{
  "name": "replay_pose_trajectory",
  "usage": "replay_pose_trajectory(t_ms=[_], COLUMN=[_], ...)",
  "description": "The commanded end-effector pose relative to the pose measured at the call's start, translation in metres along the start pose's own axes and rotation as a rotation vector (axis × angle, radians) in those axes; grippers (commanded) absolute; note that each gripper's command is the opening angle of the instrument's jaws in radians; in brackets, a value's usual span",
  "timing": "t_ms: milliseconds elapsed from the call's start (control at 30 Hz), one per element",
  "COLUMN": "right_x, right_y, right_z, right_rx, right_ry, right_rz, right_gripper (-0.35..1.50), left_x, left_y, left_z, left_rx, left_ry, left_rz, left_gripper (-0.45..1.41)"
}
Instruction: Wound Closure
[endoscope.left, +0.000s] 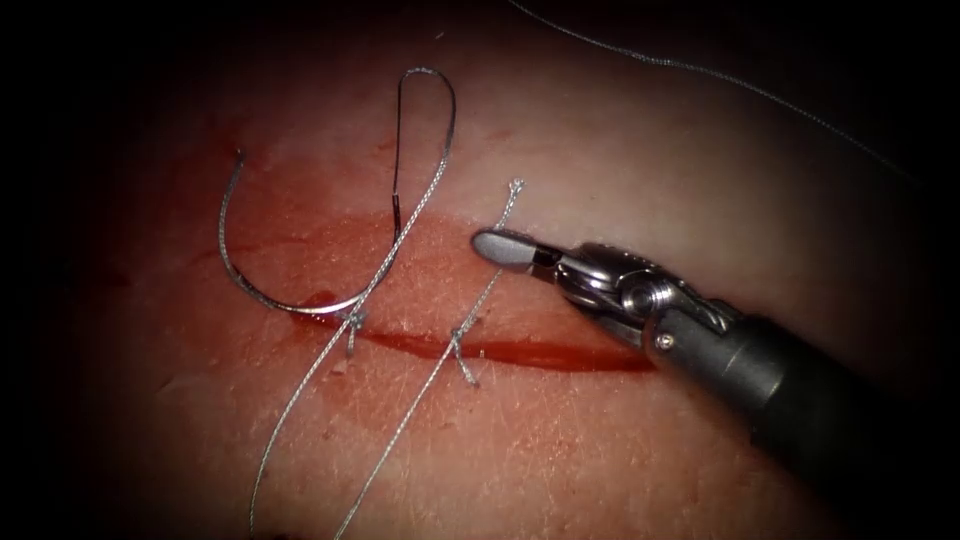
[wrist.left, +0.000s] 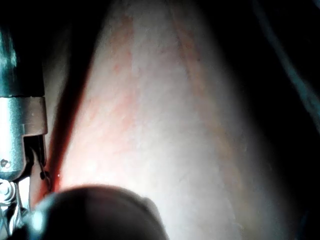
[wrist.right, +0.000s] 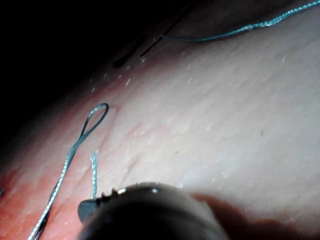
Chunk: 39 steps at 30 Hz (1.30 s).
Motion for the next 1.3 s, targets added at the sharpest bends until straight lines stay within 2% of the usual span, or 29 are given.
replay_pose_trajectory(t_ms=[33, 200, 433, 633, 767, 800, 833, 867, 900, 933, 967, 1033, 1067, 1167, 1233, 1267, 1300], right_x=[0.0012, 0.0022, 0.0038, 0.0040, 0.0032, 0.0030, 0.0028, 0.0029, 0.0034, 0.0037, 0.0049, 0.0063, 0.0074, 0.0079, 0.0066, 0.0061, 0.0061], right_y=[-0.0007, -0.0002, -0.0004, -0.0002, -0.0007, -0.0011, -0.0020, -0.0025, -0.0043, -0.0051, -0.0073, -0.0094, -0.0109, -0.0130, -0.0130, -0.0128, -0.0128], right_z=[0.0009, 0.0001, -0.0008, -0.0012, -0.0012, -0.0012, -0.0013, -0.0014, -0.0022, -0.0026, -0.0036, -0.0048, -0.0058, -0.0071, -0.0069, -0.0066, -0.0066], right_rx=[0.001, -0.012, -0.026, -0.033, -0.031, -0.046, -0.085, -0.098, -0.092, -0.091, -0.091, -0.094, -0.086, -0.053, -0.042, -0.034, -0.034], right_ry=[0.010, 0.030, 0.064, 0.075, 0.087, 0.107, 0.150, 0.171, 0.226, 0.249, 0.299, 0.339, 0.345, 0.303, 0.298, 0.294, 0.294], right_rz=[-0.003, 0.000, 0.013, 0.013, 0.008, -0.061, -0.171, -0.189, -0.175, -0.166, -0.150, -0.130, -0.120, -0.093, -0.100, -0.106, -0.106], right_gripper=[-0.35, -0.35, -0.35, -0.35, -0.35, 0.12, 1.25, 1.31, 1.33, 1.35, 1.36, 1.31, 1.16, 1.03, 0.93, 0.83, 0.83], left_x=[-0.0002, 0.0003, -0.0006, -0.0010, -0.0003, -0.0002, 0.0002, 0.0003, 0.0005, 0.0006, 0.0006, 0.0006, 0.0003, -0.0005, -0.0012, -0.0014, -0.0014], left_y=[0.0004, 0.0008, 0.0018, 0.0022, 0.0033, 0.0036, 0.0047, 0.0054, 0.0072, 0.0082, 0.0097, 0.0111, 0.0124, 0.0138, 0.0145, 0.0146, 0.0146], left_z=[-0.0011, -0.0016, -0.0035, -0.0039, -0.0064, -0.0069, -0.0088, -0.0097, -0.0123, -0.0138, -0.0161, -0.0188, -0.0214, -0.0247, -0.0258, -0.0260, -0.0260], left_rx=[-0.009, -0.012, -0.033, -0.048, -0.135, -0.155, -0.224, -0.260, -0.356, -0.403, -0.470, -0.544, -0.636, -0.777, -0.831, -0.836, -0.836], left_ry=[0.001, -0.015, -0.034, -0.039, -0.057, -0.061, -0.079, -0.090, -0.119, -0.138, -0.171, -0.216, -0.261, -0.322, -0.343, -0.348, -0.348], left_rz=[0.001, -0.001, -0.005, -0.006, -0.002, -0.010, -0.053, -0.074, -0.102, -0.120, -0.147, -0.173, -0.174, -0.174, -0.140, -0.128, -0.128], left_gripper=[-0.45, -0.45, -0.45, -0.45, -0.45, -0.45, -0.45, -0.45, -0.45, -0.45, -0.45, -0.45, -0.45, -0.45, -0.45, -0.45, -0.45])
